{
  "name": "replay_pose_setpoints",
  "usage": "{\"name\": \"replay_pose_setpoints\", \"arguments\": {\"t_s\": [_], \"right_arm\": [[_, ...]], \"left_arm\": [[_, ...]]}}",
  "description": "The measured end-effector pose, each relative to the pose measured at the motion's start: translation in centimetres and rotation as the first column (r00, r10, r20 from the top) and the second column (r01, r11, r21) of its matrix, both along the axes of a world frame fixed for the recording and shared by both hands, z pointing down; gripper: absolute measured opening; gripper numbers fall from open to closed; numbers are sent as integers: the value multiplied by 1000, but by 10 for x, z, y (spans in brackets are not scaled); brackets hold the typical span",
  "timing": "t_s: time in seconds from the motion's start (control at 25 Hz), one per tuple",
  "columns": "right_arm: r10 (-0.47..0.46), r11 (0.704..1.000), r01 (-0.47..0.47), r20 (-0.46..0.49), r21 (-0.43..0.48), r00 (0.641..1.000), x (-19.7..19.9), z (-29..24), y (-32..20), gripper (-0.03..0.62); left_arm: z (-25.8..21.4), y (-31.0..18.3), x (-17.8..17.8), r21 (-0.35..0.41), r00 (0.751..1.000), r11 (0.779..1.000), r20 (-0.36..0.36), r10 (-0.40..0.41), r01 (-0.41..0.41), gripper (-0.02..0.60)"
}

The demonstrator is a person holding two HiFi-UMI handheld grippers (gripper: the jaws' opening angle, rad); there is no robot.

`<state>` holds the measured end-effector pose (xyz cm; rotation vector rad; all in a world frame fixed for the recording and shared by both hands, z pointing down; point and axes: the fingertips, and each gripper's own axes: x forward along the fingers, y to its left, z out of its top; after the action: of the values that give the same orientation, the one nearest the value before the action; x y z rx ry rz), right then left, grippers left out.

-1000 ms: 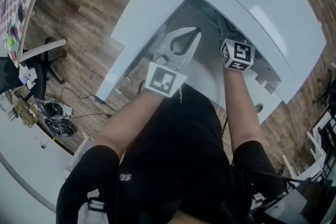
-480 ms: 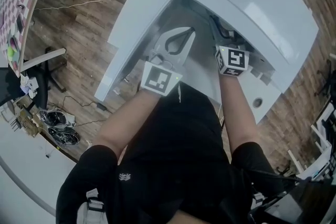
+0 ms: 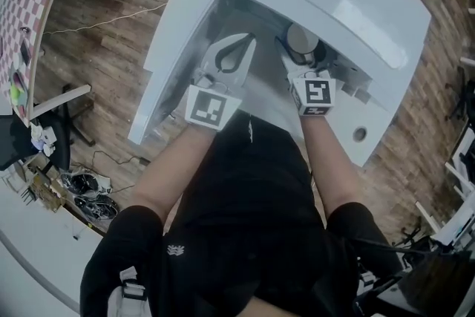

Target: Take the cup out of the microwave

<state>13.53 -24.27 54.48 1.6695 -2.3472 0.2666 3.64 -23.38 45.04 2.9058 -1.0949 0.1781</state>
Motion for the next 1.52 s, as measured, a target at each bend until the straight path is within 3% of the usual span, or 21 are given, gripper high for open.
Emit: {"name": "replay_pose_setpoints", "arguments": {"t_s": [0.52, 1.24, 1.52], "right_arm": [[-90, 996, 90, 24, 1, 996, -14, -31, 47, 390], [-31, 998, 26, 98, 50, 995, 27, -132, 90, 390], [-25, 998, 20, 84, 58, 996, 45, -165, 111, 390]], "left_arm": [[-22, 5, 5, 20, 999, 1000, 40, -3, 2, 1], [-65, 20, 32, 70, 997, 995, 36, 65, -67, 0], [-93, 24, 46, 100, 995, 990, 27, 93, -95, 0]]}}
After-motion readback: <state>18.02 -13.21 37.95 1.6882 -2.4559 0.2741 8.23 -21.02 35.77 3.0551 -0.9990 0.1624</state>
